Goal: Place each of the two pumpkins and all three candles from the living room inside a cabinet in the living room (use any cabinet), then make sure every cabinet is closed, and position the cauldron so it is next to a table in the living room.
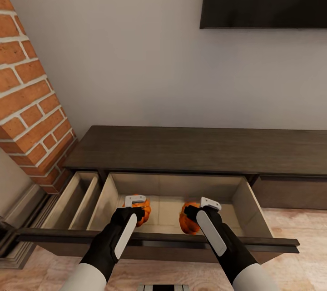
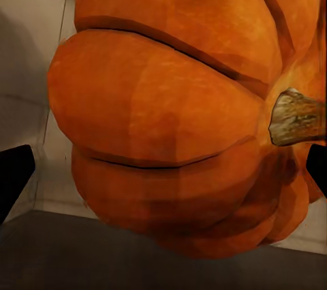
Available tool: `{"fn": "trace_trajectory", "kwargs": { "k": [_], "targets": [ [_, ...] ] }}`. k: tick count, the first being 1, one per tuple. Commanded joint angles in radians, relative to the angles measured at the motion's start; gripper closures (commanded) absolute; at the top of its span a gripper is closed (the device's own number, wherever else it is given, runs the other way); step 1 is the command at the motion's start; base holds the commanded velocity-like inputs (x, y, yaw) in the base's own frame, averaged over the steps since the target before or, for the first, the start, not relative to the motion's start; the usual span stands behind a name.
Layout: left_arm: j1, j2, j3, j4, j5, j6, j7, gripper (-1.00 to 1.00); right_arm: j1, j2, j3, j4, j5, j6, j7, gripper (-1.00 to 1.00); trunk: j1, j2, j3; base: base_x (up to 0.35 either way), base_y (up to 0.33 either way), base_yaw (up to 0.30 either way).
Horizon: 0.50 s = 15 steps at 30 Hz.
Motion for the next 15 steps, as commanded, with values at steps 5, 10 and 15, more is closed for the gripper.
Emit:
{"fn": "trace_trajectory", "kwargs": {
  "k": [5, 10, 15],
  "targets": [
    [0.0, 0.0, 0.0, 0.0, 0.0, 0.001, 0.0, -1.0, 0.0, 0.0, 0.0, 0.0, 0.0, 0.0, 0.0, -1.0, 0.0, 0.0, 0.0, 0.0, 0.0, 0.0],
    [0.0, 0.0, 0.0, 0.0, 0.0, 0.001, 0.0, -1.0, 0.0, 0.0, 0.0, 0.0, 0.0, 0.0, 0.0, -1.0, 0.0, 0.0, 0.0, 0.0, 0.0, 0.0],
    [0.0, 0.0, 0.0, -0.004, 0.0, 0.001, -0.001, -1.0, 0.0, 0.0, 0.001, 0.0, 0.0, 0.0, 0.0, -1.0, -0.001, 0.001, 0.012, 0.0, 0.0, 0.0]
  ]
}}
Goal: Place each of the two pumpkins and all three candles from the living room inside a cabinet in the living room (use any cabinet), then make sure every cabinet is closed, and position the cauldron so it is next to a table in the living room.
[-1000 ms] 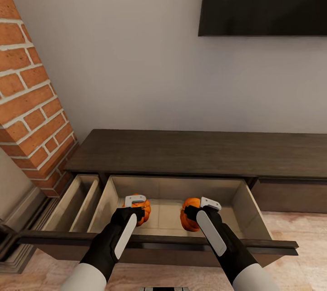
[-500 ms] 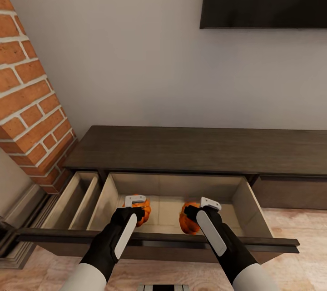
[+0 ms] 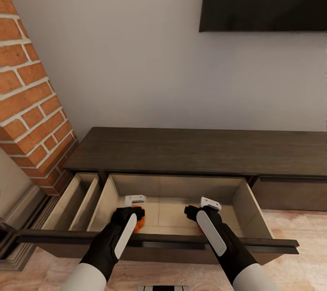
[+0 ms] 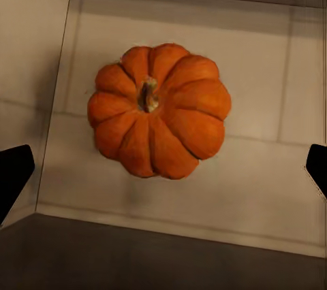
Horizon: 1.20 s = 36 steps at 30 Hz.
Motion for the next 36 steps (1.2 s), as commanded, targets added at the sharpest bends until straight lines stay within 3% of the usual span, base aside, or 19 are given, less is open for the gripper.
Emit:
{"fn": "trace_trajectory", "kwargs": {
  "k": [1, 13, 20, 23, 32, 36],
  "targets": [
    [0.0, 0.0, 0.0, -0.001, 0.001, 0.001, 0.0, -1.0, 0.0, 0.0, 0.0, 0.0, 0.0, 0.0, 0.0, -1.0, 0.0, 0.0, 0.004, 0.0, 0.0, 0.0],
    [0.0, 0.0, 0.001, -0.02, 0.002, 0.013, -0.002, -1.0, -0.001, -0.001, -0.002, -0.008, -0.003, 0.014, 0.002, -1.0, -0.006, 0.003, 0.05, -0.014, 0.0, 0.0],
    [0.0, 0.0, 0.01, -0.036, 0.022, 0.063, -0.003, -1.0, -0.003, -0.011, -0.014, -0.014, -0.006, 0.105, 0.001, -1.0, -0.009, 0.005, 0.077, -0.086, 0.0, 0.0],
    [0.0, 0.0, 0.01, -0.049, 0.041, 0.09, -0.004, -1.0, -0.003, -0.012, -0.015, -0.015, -0.008, 0.108, 0.001, -1.0, -0.01, 0.005, 0.089, -0.004, 0.0, 0.0],
    [0.0, 0.0, 0.015, -0.06, 0.046, 0.107, -0.004, -1.0, -0.003, -0.01, -0.014, -0.016, -0.011, 0.106, 0.003, -1.0, -0.014, 0.008, 0.124, -0.007, 0.0, 0.0],
    [0.0, 0.0, 0.017, -0.061, 0.048, 0.112, -0.004, -1.0, -0.002, -0.012, -0.012, -0.045, -0.007, 0.103, 0.002, -1.0, -0.03, 0.036, 0.136, -0.162, 0.0, 0.0]
  ]
}}
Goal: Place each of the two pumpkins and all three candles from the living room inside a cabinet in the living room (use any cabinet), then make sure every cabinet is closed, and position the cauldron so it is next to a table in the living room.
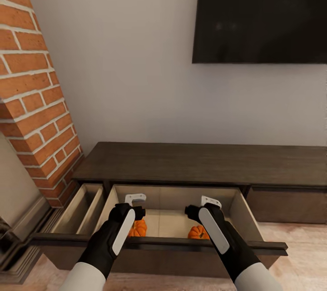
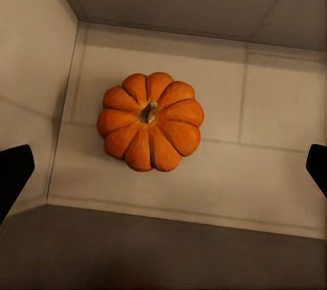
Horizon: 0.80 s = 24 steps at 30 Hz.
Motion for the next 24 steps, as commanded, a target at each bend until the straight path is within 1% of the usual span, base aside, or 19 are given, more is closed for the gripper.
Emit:
{"fn": "trace_trajectory", "kwargs": {
  "k": [1, 7, 13, 18, 24],
  "targets": [
    [0.0, 0.0, 0.0, 0.0, 0.001, 0.0, 0.0, -1.0, 0.0, 0.0, 0.0, -0.004, 0.002, 0.0, 0.0, -1.0, -0.004, 0.007, 0.003, -0.052, 0.0, 0.0],
    [0.0, 0.0, 0.0, -0.002, 0.002, 0.002, 0.0, -1.0, 0.0, -0.001, -0.003, -0.008, 0.001, 0.002, 0.001, -1.0, -0.027, 0.049, 0.022, -0.014, 0.0, 0.0],
    [0.0, 0.0, 0.002, -0.024, 0.002, 0.017, 0.0, -1.0, 0.0, -0.001, -0.003, -0.007, -0.001, 0.004, 0.001, -1.0, -0.05, 0.091, 0.041, -0.003, 0.0, 0.0],
    [0.0, 0.0, 0.002, -0.026, 0.002, 0.019, 0.0, -1.0, 0.0, -0.001, -0.002, -0.006, -0.002, 0.005, 0.001, -1.0, -0.069, 0.126, 0.056, -0.176, 0.0, 0.0],
    [0.0, 0.0, 0.002, -0.027, 0.002, 0.019, 0.0, -1.0, 0.0, 0.001, -0.002, -0.006, 0.001, 0.005, 0.001, -1.0, -0.092, 0.168, 0.075, -0.025, 0.0, 0.0]
  ]
}}
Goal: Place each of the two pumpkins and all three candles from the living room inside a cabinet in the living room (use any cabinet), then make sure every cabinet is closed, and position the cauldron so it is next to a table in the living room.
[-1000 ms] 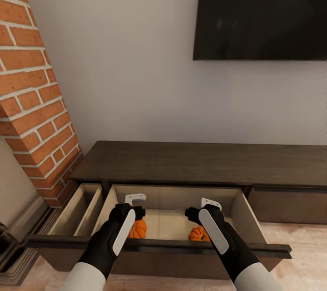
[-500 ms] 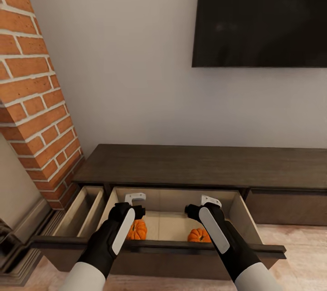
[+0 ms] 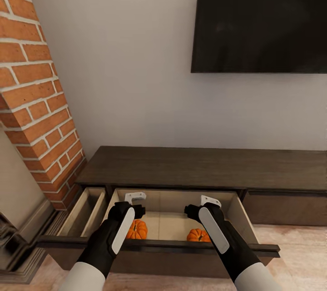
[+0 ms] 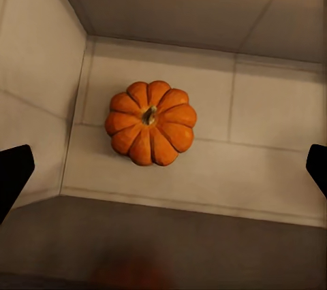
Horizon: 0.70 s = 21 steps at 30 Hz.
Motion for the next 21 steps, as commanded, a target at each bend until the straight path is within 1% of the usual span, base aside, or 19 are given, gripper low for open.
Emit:
{"fn": "trace_trajectory", "kwargs": {
  "k": [1, 3, 8, 21],
  "targets": [
    [0.0, 0.0, 0.0, 0.0, 0.0, 0.0, 0.0, -1.0, 0.0, 0.0, 0.0, 0.0, 0.0, 0.0, 0.0, -1.0, -0.004, 0.007, 0.003, -0.004, 0.0, 0.0],
    [0.0, 0.0, 0.0, 0.0, 0.0, 0.001, 0.0, -1.0, 0.0, 0.0, 0.0, 0.0, 0.001, 0.0, 0.0, -1.0, -0.012, 0.021, 0.009, -0.041, 0.0, 0.0],
    [0.0, 0.0, 0.0, -0.001, 0.0, 0.001, 0.0, -1.0, 0.0, 0.0, 0.0, -0.001, -0.002, 0.001, 0.0, -1.0, -0.031, 0.056, 0.025, -0.158, 0.033, 0.0],
    [0.0, 0.0, 0.0, -0.002, 0.0, 0.003, 0.0, -1.0, 0.0, 0.001, -0.001, -0.001, -0.007, 0.002, 0.0, -1.0, -0.081, 0.147, 0.066, -0.011, 0.003, 0.0]
  ]
}}
